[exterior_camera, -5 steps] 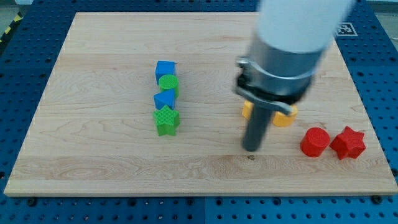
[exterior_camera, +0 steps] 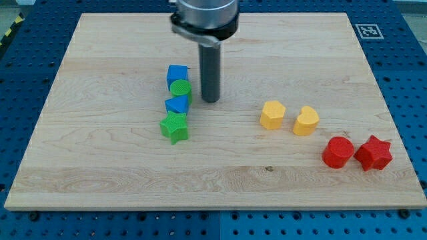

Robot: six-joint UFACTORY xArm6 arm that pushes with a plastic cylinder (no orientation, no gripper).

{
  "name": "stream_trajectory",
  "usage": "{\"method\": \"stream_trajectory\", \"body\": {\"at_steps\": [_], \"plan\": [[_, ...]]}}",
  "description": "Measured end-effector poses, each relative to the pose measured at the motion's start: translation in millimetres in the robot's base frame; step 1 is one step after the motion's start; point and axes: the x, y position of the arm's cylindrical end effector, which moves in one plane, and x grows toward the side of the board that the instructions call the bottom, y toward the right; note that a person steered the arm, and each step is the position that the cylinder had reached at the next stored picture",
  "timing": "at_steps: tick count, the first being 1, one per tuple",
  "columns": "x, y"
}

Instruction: Slide the yellow heart and yellow hexagon into the line of blocks

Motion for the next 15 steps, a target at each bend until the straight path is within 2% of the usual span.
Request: {"method": "stream_trajectory", "body": {"at_steps": [3, 4, 6, 7, 8, 9, 11, 12, 15], "plan": [[4, 102], [21, 124], [44, 130], [21, 145], [30, 189], [40, 195], [56, 144], [69, 144], [31, 125]]}}
